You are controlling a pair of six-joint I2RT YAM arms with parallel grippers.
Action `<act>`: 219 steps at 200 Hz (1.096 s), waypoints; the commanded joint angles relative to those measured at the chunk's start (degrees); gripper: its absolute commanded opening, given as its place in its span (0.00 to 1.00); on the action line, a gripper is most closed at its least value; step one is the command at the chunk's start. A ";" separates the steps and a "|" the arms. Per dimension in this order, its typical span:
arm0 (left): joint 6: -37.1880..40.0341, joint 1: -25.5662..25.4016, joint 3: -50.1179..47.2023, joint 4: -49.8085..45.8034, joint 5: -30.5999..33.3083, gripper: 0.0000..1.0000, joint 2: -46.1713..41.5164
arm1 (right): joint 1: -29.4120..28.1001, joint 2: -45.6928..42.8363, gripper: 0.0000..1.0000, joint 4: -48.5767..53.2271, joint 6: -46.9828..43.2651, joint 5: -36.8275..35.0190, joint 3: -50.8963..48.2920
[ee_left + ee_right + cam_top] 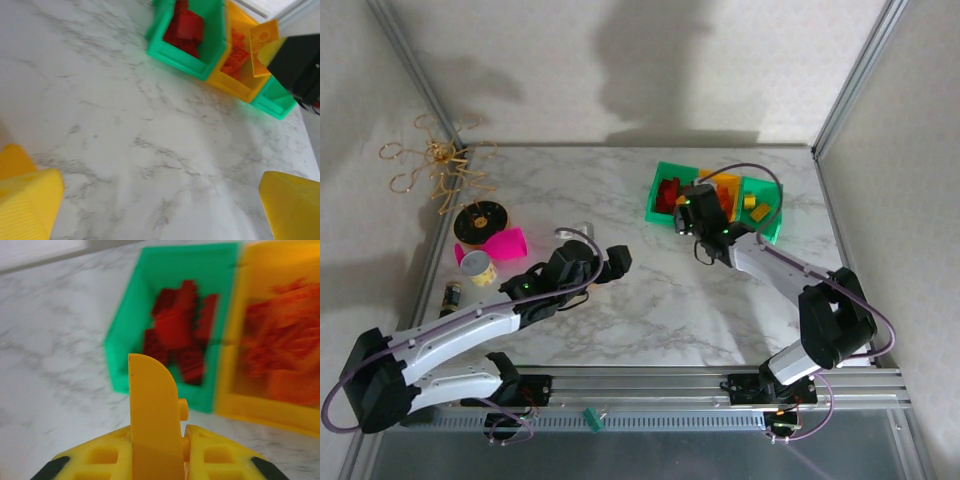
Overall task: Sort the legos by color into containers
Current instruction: Place the lego in the container.
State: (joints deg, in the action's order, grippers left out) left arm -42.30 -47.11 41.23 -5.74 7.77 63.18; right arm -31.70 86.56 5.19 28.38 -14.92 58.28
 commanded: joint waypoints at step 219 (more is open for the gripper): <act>5.47 -4.48 6.93 6.81 1.28 1.00 7.39 | 25.33 9.15 0.46 0.94 -1.63 0.19 4.65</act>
State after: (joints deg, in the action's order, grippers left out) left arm -38.52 -51.24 48.01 1.48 6.70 72.03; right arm -5.78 98.65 7.03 27.70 -16.27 61.63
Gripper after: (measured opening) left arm 0.996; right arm 0.437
